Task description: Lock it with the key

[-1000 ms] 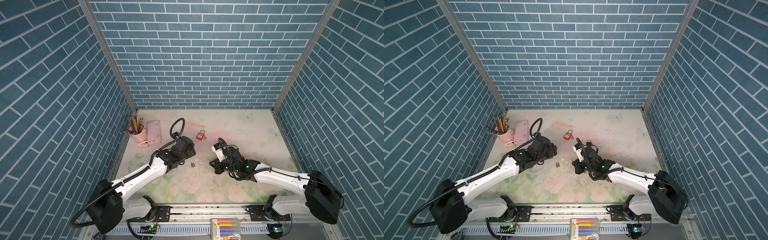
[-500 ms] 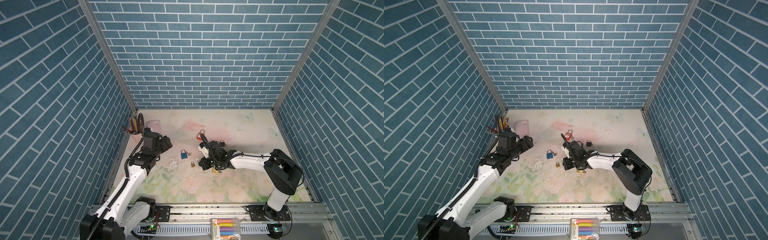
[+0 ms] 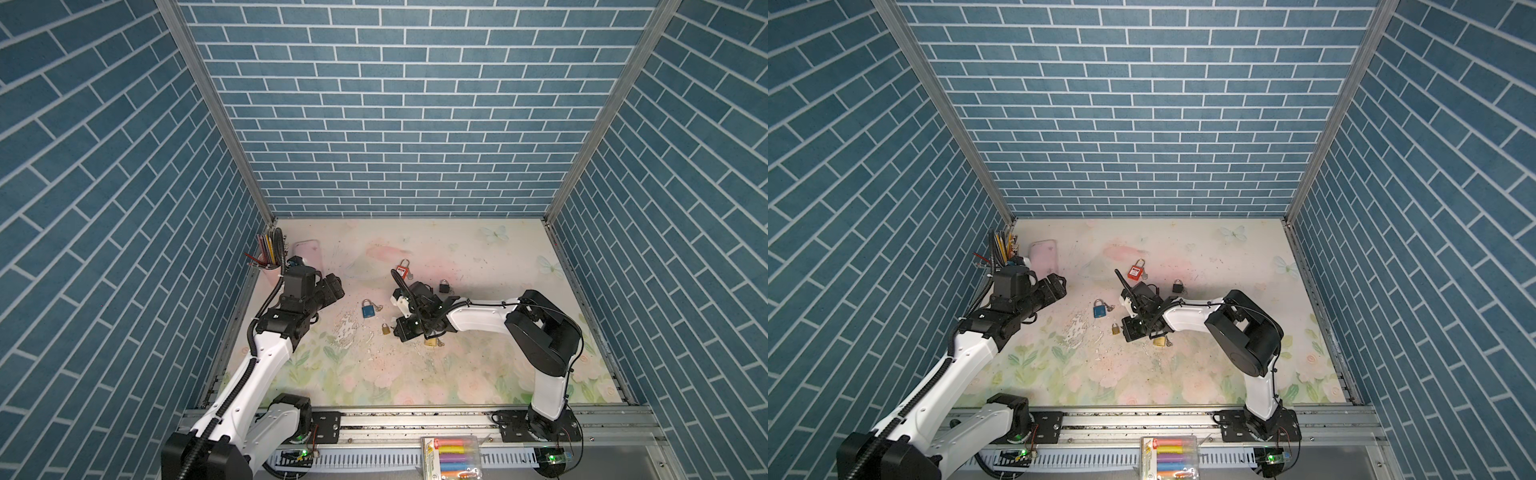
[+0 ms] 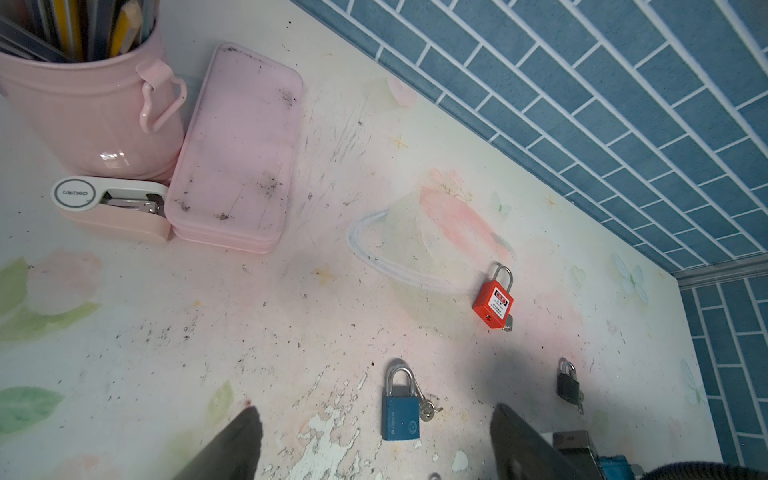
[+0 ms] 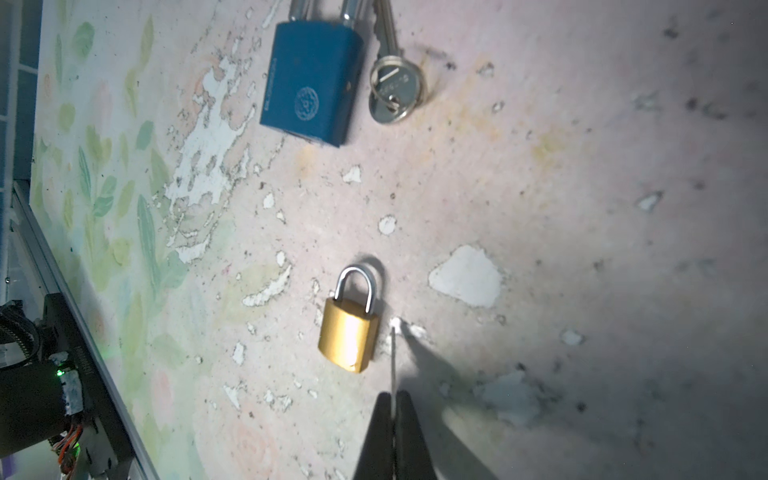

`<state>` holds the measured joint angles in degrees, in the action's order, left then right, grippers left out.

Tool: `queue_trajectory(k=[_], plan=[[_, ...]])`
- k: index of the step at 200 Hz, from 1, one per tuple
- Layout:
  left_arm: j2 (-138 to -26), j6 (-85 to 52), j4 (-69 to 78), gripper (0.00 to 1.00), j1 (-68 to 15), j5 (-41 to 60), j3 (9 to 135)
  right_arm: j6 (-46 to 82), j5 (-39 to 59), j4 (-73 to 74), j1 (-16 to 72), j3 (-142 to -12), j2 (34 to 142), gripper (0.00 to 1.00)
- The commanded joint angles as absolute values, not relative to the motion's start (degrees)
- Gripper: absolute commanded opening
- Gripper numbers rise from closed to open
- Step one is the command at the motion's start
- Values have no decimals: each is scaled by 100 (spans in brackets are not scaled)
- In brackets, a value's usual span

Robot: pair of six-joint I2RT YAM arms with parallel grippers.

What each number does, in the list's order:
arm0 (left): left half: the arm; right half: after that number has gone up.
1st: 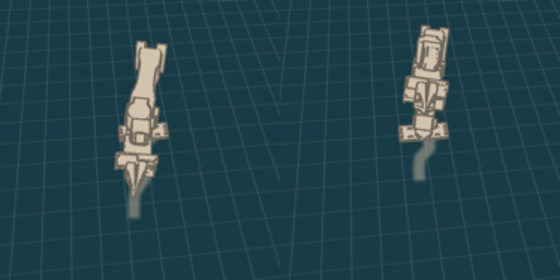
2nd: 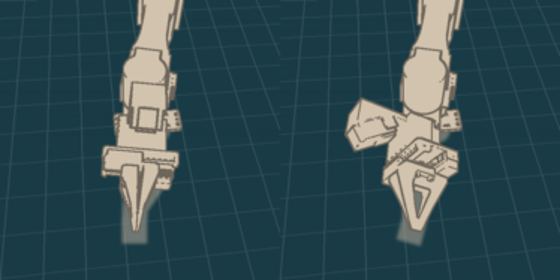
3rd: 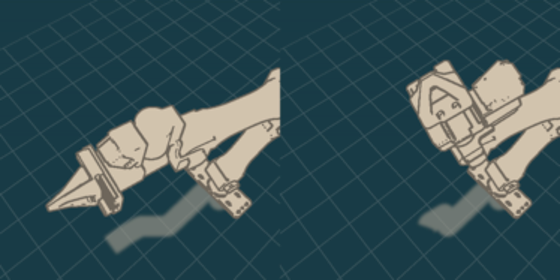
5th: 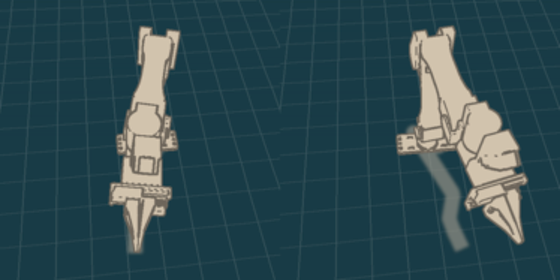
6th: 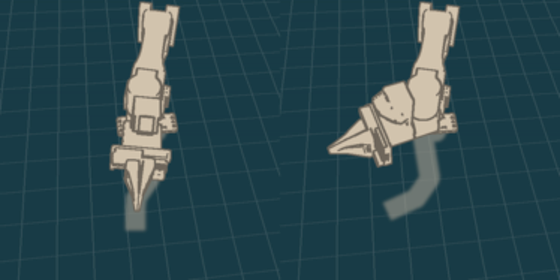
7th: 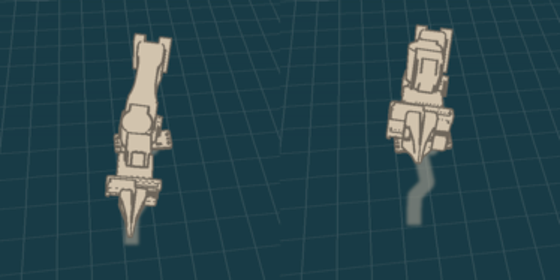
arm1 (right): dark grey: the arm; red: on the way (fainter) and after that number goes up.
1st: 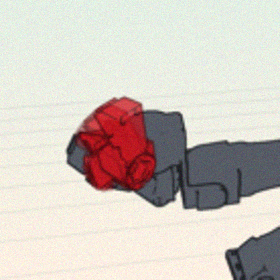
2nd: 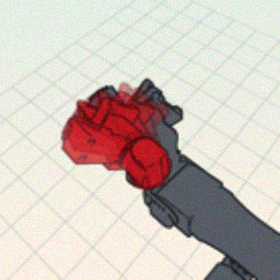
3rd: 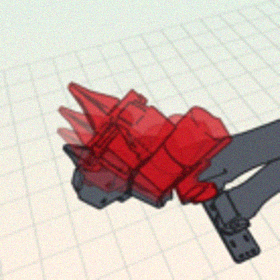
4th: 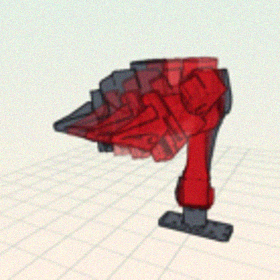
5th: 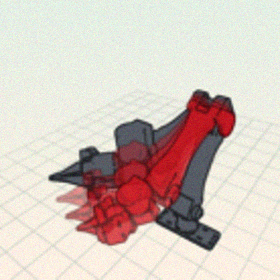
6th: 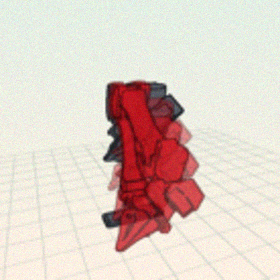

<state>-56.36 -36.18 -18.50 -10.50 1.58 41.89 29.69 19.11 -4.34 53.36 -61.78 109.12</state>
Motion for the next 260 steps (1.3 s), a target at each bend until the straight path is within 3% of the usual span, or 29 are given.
queue_trajectory(k=[1,84,145,214,260], plan=[[-5546,-3603,-1793,87,-1022,146,4106,2901,1951,-641,5328,-6367,11077,0],[-5592,-3595,-1778,87,-1045,129,4140,2826,1902,-769,5333,-6492,11141,16],[-5581,-3621,-1774,87,-1046,139,4148,2776,1749,-897,5333,-6599,11009,22],[-5371,-2441,-1588,87,-1148,17,4721,2174,550,-1684,4784,-7284,9038,47],[-4746,-288,-97,87,-2164,-1041,4064,1729,-661,-1611,3471,-6583,7406,61]])
